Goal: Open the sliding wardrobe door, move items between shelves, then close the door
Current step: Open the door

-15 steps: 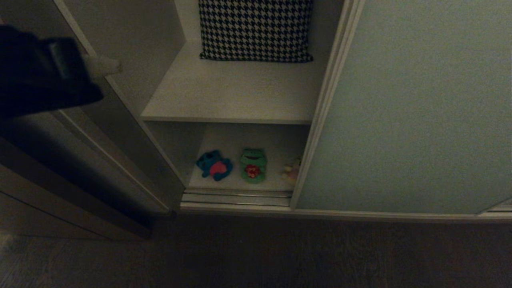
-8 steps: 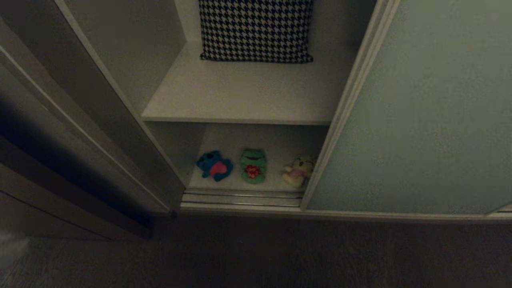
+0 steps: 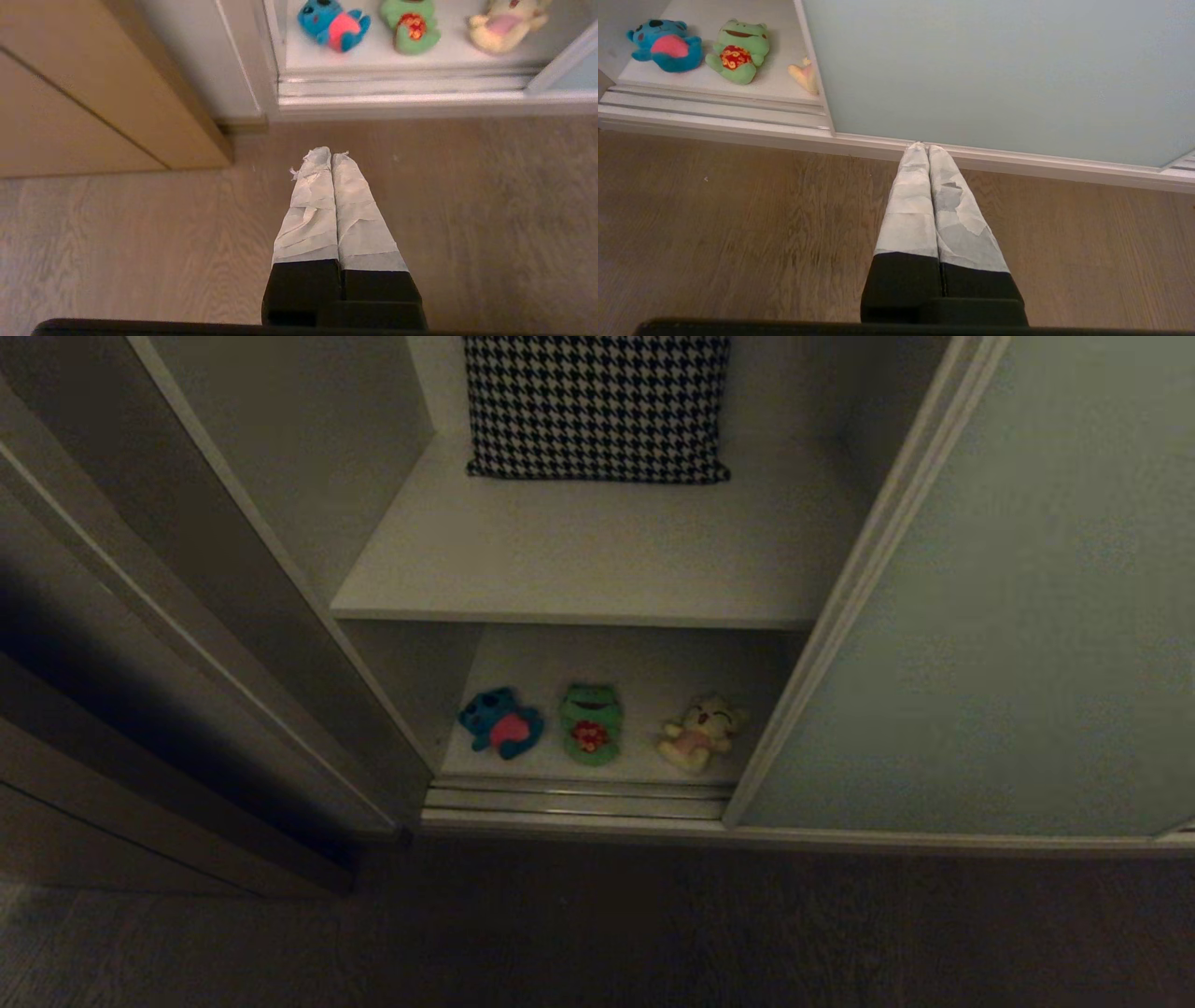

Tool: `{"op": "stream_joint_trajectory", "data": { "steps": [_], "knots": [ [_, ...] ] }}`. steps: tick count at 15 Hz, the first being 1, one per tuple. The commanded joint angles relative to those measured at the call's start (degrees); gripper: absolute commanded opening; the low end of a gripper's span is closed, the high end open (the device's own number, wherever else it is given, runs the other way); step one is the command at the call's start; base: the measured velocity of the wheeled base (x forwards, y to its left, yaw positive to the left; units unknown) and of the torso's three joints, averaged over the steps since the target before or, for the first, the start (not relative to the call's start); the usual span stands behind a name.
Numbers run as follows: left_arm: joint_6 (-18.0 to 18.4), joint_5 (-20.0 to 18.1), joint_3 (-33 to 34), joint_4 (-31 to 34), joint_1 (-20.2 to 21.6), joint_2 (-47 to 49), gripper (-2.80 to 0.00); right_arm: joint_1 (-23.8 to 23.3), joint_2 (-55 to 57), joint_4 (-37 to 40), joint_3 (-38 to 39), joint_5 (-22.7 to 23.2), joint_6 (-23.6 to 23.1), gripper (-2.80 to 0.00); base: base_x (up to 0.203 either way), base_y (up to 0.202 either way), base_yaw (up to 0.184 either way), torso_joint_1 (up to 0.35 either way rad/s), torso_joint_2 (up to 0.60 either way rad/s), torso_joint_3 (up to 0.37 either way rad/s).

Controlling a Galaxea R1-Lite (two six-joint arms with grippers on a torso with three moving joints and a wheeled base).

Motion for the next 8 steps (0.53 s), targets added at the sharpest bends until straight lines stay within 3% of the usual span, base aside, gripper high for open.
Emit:
{"op": "stream_joint_trajectory", "data": {
  "steps": [1, 4, 8],
  "knots": [
    [0.08, 0.41, 0.79, 1.62, -0.16, -7.72, -2.80, -0.01, -0.01, -0.03, 0.01, 0.02, -0.04, -2.80, 0.000, 0.000, 0.000, 0.000, 0.00, 0.000],
    [-2.17, 2.29, 1.56, 0.37, -0.18, -7.29, -2.80, -0.01, -0.01, -0.03, 0.01, 0.02, -0.04, -2.80, 0.000, 0.000, 0.000, 0.000, 0.00, 0.000],
    [-0.54, 1.85, 1.65, 0.46, -0.18, -7.29, -2.80, 0.00, -0.01, -0.03, 0.01, 0.02, -0.04, -2.80, 0.000, 0.000, 0.000, 0.000, 0.00, 0.000]
  ]
}}
